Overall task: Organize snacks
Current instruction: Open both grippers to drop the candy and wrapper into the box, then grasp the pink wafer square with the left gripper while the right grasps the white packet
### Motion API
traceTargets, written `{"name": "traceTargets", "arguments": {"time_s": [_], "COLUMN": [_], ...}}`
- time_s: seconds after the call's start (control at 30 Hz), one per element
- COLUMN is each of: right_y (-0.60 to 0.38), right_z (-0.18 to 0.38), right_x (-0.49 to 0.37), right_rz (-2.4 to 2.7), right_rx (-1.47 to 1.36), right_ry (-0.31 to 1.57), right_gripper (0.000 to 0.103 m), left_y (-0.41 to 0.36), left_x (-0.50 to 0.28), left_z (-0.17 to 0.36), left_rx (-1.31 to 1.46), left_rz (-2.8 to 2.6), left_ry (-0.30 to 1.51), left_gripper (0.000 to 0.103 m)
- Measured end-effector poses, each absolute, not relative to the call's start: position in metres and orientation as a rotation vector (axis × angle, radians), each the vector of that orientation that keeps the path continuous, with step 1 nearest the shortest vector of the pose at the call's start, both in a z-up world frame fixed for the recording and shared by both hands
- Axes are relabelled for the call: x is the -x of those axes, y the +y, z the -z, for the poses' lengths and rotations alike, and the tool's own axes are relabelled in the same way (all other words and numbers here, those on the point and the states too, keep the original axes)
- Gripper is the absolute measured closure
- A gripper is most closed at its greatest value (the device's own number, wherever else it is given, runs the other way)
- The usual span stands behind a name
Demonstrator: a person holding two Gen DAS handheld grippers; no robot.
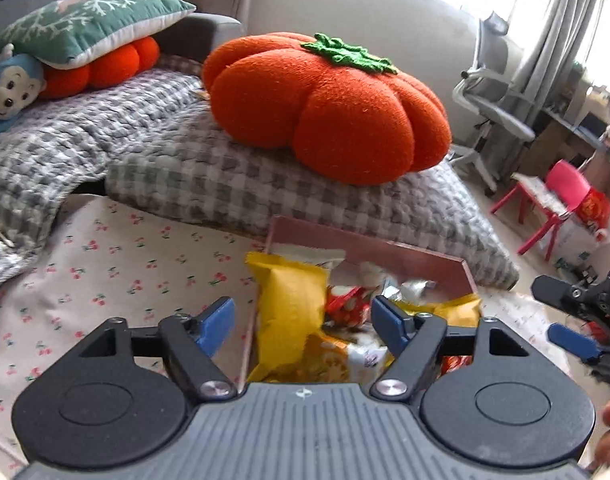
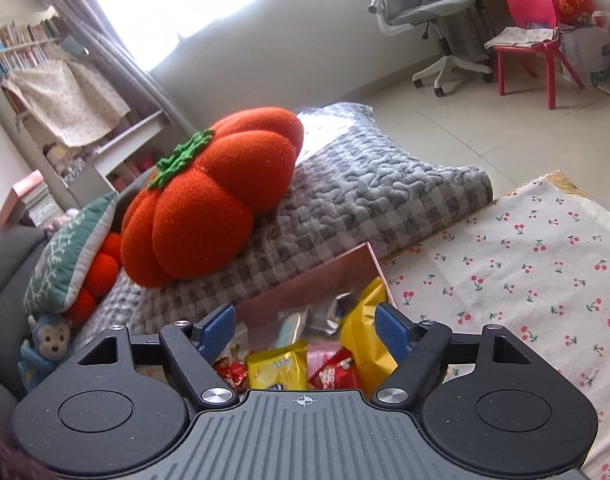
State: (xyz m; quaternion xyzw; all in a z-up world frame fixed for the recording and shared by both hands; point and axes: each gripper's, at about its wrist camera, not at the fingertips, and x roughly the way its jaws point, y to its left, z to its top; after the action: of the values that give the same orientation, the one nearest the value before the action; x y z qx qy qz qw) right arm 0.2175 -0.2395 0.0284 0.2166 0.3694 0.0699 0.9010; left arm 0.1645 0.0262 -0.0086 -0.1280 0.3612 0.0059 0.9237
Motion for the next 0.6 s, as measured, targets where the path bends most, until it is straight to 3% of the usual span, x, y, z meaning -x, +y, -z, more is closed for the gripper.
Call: {"name": "traceTargets", "arguments": {"time_s": [0.33,0.6], "right_y": [-0.226,-0.234], "right_z": [-0.047,-0.045], "right_x": [-0.18,-0.154], "right_rz": [-0.135,-0.126], "right_rx": [-0.201,-0.074], "right_ry": [0.787,0.828], "right_gripper": [0.019,0.016], "left_y": [0.048,0.047], "left_x": [-0.14,-0.129], "left_z": [0.01,0.007], "left_rx": [0.245,0.235], "left_rz": [-0.053,-0.078], "left_ry": [0.815,0.852], "left_gripper": [0.024,0.014]}}
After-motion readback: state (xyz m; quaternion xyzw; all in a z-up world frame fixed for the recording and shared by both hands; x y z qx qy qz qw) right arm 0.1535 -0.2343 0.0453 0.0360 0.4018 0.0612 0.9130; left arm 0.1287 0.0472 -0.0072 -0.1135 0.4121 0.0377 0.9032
